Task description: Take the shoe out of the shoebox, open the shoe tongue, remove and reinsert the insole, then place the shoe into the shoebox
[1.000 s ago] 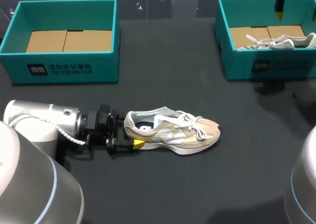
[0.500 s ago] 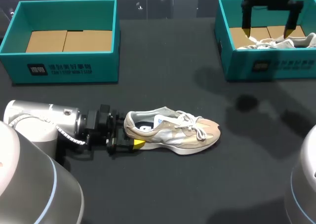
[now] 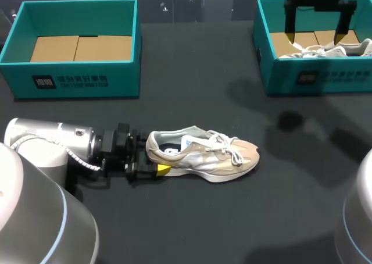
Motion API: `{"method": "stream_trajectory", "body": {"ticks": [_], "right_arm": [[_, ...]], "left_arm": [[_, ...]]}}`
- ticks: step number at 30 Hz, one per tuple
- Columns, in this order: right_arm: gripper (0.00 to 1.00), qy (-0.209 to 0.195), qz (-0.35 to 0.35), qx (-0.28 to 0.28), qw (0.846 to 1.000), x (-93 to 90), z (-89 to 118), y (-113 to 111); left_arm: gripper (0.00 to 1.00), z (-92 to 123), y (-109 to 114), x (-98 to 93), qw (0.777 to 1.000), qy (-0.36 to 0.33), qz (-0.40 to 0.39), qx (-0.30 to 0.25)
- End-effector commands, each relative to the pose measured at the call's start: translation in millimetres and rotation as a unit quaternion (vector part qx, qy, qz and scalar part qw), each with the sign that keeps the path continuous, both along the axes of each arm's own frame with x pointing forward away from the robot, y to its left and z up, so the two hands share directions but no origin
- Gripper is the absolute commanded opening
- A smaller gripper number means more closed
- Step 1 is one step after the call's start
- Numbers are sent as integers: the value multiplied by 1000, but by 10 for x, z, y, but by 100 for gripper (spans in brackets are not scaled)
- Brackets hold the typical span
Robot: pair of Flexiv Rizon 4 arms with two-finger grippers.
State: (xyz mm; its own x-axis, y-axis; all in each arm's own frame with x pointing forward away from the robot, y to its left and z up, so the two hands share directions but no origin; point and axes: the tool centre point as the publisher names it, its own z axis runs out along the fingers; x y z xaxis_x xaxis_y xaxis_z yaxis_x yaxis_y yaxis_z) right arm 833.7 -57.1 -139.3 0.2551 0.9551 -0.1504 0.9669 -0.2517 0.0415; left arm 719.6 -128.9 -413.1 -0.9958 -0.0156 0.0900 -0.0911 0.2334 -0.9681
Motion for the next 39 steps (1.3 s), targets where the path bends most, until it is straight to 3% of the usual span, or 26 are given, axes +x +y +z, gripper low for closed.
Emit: {"method": "stream_trajectory", "body": {"ticks": [1, 7, 13, 16, 28, 29, 33, 39], "right_arm": [[100, 3, 4, -13, 1000, -142, -133, 404], [100, -15, -5, 2, 1000, -558, -360, 861], [100, -17, -15, 15, 1000, -852, -460, 1247], [100, 3, -18, 32, 999, -905, -474, 1436], [100, -1, -18, 33, 999, -907, -471, 1451], [100, -26, 1, 42, 999, -939, -449, 1557], [100, -43, -3, 25, 999, -1047, -520, 1862], [100, -34, 17, 9, 999, -1158, -717, 2308]], "left_arm": [[0, -38, 13, -46, 1000, 0, 2, 0], [0, -38, 13, -46, 1000, 0, 2, 0], [0, -38, 13, -46, 1000, 0, 2, 0], [0, -38, 13, -46, 1000, 0, 2, 0], [0, -38, 13, -46, 1000, 0, 2, 0], [0, -38, 13, -46, 1000, 0, 2, 0], [0, -38, 13, -46, 1000, 0, 2, 0], [0, -38, 13, -46, 1000, 0, 2, 0]]}}
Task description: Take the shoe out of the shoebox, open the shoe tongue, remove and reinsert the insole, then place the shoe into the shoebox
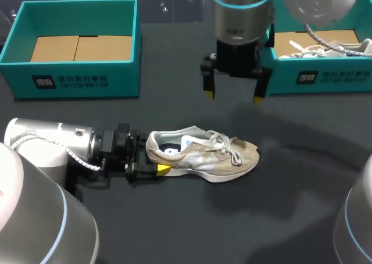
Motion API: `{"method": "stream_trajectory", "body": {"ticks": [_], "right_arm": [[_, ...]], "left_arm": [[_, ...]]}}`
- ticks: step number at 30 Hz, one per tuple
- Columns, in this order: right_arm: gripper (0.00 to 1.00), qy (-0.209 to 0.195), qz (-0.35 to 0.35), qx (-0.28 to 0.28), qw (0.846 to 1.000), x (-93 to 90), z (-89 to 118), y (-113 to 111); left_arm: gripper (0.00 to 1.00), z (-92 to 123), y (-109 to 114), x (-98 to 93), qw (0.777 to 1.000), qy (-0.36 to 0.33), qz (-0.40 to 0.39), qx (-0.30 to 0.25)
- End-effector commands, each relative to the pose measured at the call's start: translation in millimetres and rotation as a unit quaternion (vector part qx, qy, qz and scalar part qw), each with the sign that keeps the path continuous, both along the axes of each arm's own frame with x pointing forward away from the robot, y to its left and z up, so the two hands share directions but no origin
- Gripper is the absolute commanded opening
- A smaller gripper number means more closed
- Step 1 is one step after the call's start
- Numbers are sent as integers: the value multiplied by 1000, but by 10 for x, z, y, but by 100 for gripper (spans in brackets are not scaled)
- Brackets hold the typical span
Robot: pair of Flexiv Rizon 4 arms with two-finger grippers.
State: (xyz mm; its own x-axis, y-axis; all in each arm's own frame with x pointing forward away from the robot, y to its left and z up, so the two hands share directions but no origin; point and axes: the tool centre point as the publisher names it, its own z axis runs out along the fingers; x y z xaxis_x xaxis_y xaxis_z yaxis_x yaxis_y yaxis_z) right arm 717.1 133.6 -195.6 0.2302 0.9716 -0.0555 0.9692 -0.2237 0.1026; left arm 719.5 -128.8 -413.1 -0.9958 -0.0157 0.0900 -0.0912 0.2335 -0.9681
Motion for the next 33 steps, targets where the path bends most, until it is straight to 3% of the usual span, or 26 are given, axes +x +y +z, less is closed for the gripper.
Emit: {"method": "stream_trajectory", "body": {"ticks": [1, 4, 17, 24, 33], "right_arm": [[100, 6, 3, -27, 1000, -7, -170, 436], [100, 12, 10, -14, 1000, -84, -251, 630], [100, 12, 10, -14, 1000, -84, -251, 630], [100, 11, 23, -69, 997, -126, -461, 986], [100, 31, 45, -114, 992, -112, -716, 1204]], "left_arm": [[0, -38, 13, -45, 1000, 0, 2, 0], [0, -38, 13, -45, 1000, 0, 2, 0], [0, -38, 13, -45, 1000, 0, 2, 0], [0, -38, 13, -45, 1000, 0, 2, 0], [0, -38, 13, -45, 1000, 0, 2, 0]]}}
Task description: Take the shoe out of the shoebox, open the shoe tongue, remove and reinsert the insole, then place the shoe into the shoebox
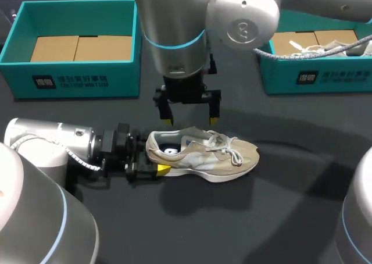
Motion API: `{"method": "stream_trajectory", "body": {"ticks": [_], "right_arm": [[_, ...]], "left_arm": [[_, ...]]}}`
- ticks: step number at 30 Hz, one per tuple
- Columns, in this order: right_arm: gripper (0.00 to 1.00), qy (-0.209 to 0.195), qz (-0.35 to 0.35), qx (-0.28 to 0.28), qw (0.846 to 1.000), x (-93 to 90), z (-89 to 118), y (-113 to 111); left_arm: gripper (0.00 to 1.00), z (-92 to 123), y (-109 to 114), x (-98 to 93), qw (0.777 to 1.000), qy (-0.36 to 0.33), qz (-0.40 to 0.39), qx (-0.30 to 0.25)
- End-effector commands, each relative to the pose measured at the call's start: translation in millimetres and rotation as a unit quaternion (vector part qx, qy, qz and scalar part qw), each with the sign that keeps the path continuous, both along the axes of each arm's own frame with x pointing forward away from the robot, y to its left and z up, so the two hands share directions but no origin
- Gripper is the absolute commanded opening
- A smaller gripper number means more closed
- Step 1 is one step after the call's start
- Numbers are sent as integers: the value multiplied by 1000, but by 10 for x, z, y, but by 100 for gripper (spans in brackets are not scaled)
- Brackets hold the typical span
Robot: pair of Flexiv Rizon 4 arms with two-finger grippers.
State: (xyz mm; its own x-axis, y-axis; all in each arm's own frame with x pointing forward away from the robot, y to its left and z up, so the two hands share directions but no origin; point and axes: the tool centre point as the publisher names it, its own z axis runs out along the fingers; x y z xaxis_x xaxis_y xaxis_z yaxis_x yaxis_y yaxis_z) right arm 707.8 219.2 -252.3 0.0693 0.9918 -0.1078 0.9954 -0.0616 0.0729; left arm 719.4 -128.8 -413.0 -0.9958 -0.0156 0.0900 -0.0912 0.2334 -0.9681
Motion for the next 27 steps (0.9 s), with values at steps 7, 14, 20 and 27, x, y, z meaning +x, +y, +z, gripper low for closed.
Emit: {"method": "stream_trajectory", "body": {"ticks": [7, 14, 20, 27], "right_arm": [[100, 14, -34, -112, 993, -46, -342, 341], [100, 15, -45, -122, 991, -48, -463, 332], [100, 11, -58, -138, 989, -53, -520, 291], [100, 9, -72, -139, 988, -25, -596, 175]], "left_arm": [[0, -39, 13, -44, 1000, 0, 2, 0], [0, -39, 13, -44, 1000, 0, 2, 0], [0, -39, 13, -44, 1000, 0, 2, 0], [0, -39, 13, -44, 1000, 0, 2, 0]]}}
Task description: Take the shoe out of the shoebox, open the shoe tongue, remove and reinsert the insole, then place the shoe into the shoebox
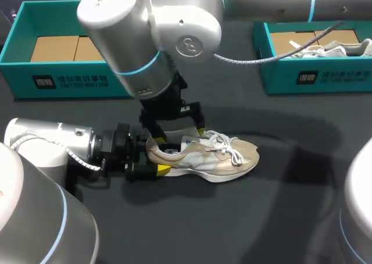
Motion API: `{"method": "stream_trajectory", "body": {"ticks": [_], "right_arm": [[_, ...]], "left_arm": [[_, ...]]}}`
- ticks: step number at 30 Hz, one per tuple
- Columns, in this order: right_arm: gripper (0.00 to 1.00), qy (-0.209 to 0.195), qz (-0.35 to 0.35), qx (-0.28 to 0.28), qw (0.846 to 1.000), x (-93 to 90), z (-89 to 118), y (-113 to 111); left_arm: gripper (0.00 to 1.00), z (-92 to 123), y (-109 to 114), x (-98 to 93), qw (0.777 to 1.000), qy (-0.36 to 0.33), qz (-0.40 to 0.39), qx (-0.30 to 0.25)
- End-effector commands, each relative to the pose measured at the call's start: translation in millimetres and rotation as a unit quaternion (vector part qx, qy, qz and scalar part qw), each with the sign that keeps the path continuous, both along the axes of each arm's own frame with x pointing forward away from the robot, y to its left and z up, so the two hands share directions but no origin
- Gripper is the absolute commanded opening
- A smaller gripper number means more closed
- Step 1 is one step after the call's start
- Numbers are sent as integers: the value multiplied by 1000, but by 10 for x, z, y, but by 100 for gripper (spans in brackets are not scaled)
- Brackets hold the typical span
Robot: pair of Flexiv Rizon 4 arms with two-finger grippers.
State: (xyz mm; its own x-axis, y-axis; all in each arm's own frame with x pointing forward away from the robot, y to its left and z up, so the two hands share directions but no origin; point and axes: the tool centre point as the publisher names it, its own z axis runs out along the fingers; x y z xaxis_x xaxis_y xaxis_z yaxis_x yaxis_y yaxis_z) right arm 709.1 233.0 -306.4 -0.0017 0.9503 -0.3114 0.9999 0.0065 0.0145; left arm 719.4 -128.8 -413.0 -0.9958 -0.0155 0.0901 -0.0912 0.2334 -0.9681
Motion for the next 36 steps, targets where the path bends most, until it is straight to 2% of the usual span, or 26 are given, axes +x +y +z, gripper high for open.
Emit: {"method": "stream_trajectory", "body": {"ticks": [1, 15, 20, 25, 36], "right_arm": [[100, -35, -98, -38, 994, -32, -68, 29], [100, -52, -127, -48, 989, 64, -264, -160], [89, -56, -137, -51, 988, 79, -344, -191], [84, -61, -146, -53, 986, 67, -392, -230], [86, -67, -157, -49, 984, 53, -496, -337]], "left_arm": [[0, -39, 13, -44, 1000, 0, 2, 0], [0, -39, 13, -44, 1000, 0, 2, 0], [0, -39, 13, -44, 1000, 0, 2, 0], [0, -39, 13, -44, 1000, 0, 2, 0], [0, -39, 13, -44, 1000, 0, 2, 0]]}}
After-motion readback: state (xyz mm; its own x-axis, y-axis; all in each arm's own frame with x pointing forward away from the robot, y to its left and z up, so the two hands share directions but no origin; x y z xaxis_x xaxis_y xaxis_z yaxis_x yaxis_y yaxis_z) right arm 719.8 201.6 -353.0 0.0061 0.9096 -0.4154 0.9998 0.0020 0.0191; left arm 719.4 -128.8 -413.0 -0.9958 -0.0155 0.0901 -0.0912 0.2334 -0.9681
